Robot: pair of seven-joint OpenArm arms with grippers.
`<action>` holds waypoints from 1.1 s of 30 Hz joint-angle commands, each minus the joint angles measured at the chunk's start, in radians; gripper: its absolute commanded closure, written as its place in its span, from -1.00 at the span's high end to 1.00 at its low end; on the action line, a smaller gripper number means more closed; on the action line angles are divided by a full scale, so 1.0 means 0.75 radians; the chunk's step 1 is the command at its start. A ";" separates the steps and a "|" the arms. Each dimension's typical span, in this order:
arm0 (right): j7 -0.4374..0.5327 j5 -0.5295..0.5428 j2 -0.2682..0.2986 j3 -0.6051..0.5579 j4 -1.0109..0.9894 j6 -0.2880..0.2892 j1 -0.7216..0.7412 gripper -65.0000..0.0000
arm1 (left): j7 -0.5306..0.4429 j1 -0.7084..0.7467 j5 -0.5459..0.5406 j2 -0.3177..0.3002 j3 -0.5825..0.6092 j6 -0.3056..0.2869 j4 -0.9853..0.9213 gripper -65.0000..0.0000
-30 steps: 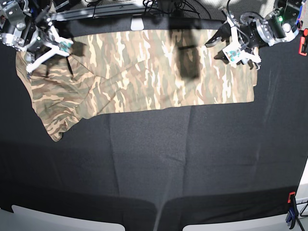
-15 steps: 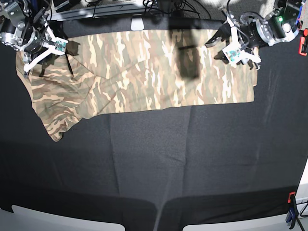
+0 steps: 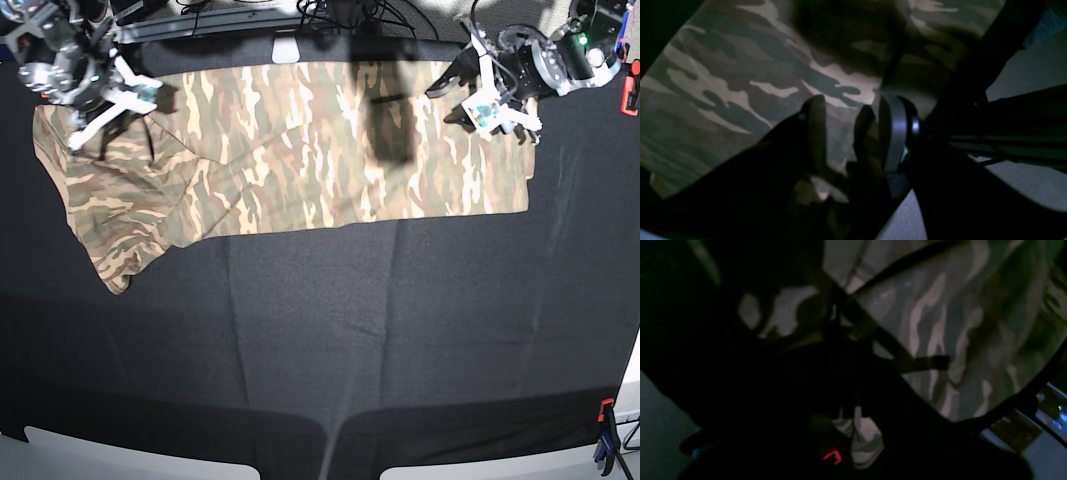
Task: Layout the t-shirt on the table in an organized manner, then fold the t-shirt properly
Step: 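Release the collar edge and reposition both grippers along the strip's ends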
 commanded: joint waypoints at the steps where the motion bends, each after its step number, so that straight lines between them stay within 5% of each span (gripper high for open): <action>1: -0.025 -0.044 0.023 0.000 0.017 -0.063 0.004 -1.00 | -0.032 -0.003 -0.018 -0.015 -0.008 -0.007 0.022 -0.25; 6: -0.139 -0.130 0.024 -0.016 0.027 -0.275 0.004 -1.00 | -0.032 -0.003 -0.018 -0.015 -0.008 -0.007 0.022 -0.25; 9: -0.143 -0.153 0.027 -0.016 0.055 -0.323 0.003 -1.00 | -0.032 -0.003 -0.018 -0.015 -0.008 -0.007 0.022 -0.25; 33: -0.226 -0.015 0.026 -0.016 0.183 -0.248 -0.014 -1.00 | -0.032 -0.003 -0.018 -0.015 -0.008 -0.007 0.022 -0.25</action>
